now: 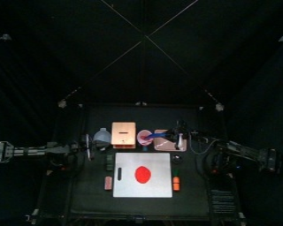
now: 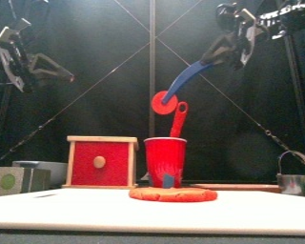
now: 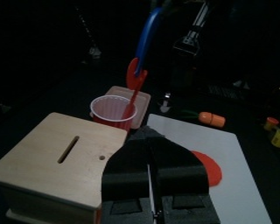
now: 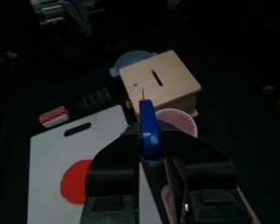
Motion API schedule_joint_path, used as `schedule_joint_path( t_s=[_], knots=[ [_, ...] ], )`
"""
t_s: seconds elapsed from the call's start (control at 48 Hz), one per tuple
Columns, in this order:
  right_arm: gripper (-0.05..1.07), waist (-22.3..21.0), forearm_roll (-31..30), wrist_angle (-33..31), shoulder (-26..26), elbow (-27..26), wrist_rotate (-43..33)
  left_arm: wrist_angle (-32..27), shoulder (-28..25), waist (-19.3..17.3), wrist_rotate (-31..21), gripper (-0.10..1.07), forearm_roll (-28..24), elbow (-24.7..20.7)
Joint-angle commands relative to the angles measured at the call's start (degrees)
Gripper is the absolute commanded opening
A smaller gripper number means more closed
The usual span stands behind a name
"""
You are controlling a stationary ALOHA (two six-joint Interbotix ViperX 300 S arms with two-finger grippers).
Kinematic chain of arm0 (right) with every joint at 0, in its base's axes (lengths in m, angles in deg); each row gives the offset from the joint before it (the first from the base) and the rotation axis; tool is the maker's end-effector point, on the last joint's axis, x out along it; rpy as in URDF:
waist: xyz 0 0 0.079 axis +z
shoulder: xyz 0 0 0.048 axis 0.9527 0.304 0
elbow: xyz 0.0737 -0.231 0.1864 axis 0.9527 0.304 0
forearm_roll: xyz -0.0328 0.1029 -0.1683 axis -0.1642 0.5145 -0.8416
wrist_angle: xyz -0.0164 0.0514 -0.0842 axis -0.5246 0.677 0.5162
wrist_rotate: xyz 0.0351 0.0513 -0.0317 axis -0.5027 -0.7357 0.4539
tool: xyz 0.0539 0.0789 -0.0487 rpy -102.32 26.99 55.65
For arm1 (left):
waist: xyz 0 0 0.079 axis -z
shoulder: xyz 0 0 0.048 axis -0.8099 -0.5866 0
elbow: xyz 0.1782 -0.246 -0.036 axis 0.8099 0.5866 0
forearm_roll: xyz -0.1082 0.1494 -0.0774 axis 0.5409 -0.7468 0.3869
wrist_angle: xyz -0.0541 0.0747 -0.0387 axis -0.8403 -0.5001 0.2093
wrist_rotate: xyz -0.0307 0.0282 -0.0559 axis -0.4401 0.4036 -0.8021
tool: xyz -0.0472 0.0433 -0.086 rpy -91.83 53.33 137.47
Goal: Cut dough in half with pizza cutter
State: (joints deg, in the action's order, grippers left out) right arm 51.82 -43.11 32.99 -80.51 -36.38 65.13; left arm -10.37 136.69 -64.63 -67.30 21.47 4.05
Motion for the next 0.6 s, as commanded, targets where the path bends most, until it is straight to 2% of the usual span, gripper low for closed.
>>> schedule_joint_path(
  t_s=[0.0, 0.292, 0.583],
  knots=[
    [0.39, 4.39, 0.09, 6.06, -2.64, 2.72, -0.09, 0.35, -0.18, -0.18, 0.09, 0.02, -1.05, -2.02],
    [0.39, 14.59, -2.02, 16.87, -3.16, 9.32, -0.26, 0.44, -0.26, 0.09, 0.0, 0.02, -2.02, -2.81],
    [0.39, 21.71, -1.85, 27.77, 1.32, 13.54, -0.53, 0.26, -0.97, 0.53, -0.18, 0.02, -5.1, -3.25]
  ],
)
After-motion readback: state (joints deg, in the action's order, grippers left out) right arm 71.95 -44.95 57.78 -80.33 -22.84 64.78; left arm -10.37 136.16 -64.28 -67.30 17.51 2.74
